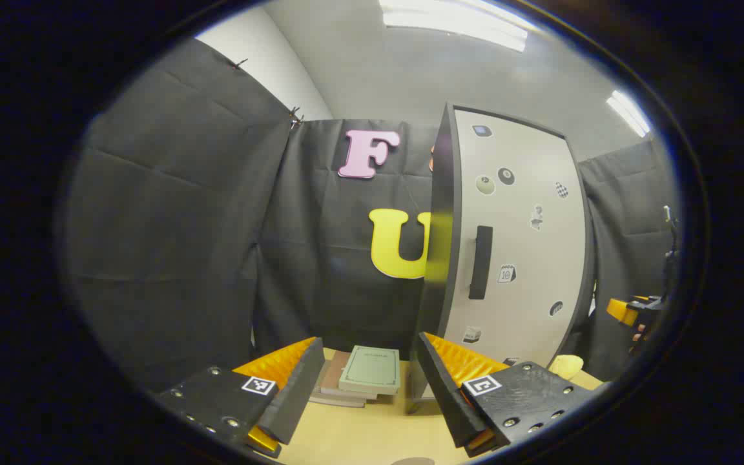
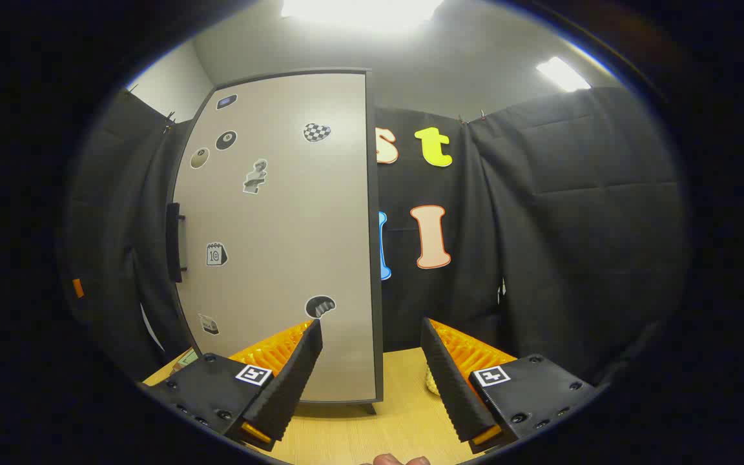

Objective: Open the cabinet door with the right hand, grasp the bottle in the cabinet with the left hand and place it on the coaster, then close the cabinet door with the right hand.

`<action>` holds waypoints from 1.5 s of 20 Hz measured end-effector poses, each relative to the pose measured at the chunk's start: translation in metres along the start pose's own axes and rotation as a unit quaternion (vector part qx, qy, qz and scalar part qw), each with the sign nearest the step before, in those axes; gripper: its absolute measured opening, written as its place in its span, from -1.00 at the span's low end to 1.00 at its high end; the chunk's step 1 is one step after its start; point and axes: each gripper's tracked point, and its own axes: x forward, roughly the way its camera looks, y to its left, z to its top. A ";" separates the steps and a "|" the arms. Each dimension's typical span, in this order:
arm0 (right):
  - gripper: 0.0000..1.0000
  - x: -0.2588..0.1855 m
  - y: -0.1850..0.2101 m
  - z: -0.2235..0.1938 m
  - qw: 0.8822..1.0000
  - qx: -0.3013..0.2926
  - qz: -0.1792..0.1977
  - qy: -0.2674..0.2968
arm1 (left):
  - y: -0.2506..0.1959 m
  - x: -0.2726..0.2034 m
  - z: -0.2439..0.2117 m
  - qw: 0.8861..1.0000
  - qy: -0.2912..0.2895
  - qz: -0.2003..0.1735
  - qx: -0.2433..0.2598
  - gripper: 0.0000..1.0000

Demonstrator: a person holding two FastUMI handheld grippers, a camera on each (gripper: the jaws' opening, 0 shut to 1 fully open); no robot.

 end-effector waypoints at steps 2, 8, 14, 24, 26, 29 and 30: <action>0.94 0.002 0.010 0.003 1.000 0.003 0.010 0.001 | -0.002 -0.001 -0.002 1.000 0.005 0.001 0.000 0.79; 0.94 0.000 0.024 0.005 0.999 -0.004 0.032 0.001 | -0.006 -0.005 -0.018 1.000 0.024 0.005 -0.002 0.73; 0.94 -0.001 0.023 0.006 0.999 0.001 0.032 -0.001 | -0.029 -0.019 -0.040 0.999 0.050 -0.018 -0.014 0.75; 0.94 0.003 0.035 0.002 0.999 0.006 0.049 0.013 | -0.025 -0.017 -0.022 0.999 0.034 -0.013 0.020 0.75; 0.94 0.002 0.037 0.004 0.999 0.007 0.050 0.011 | -0.020 -0.018 -0.019 0.999 0.031 -0.009 0.024 0.75; 0.92 0.001 0.040 0.005 0.999 0.004 0.053 0.009 | -0.020 -0.017 -0.021 0.999 0.036 -0.010 0.023 0.75; 0.92 0.000 0.042 0.003 0.998 0.004 0.058 0.011 | -0.019 -0.016 -0.021 0.999 0.037 -0.007 0.023 0.75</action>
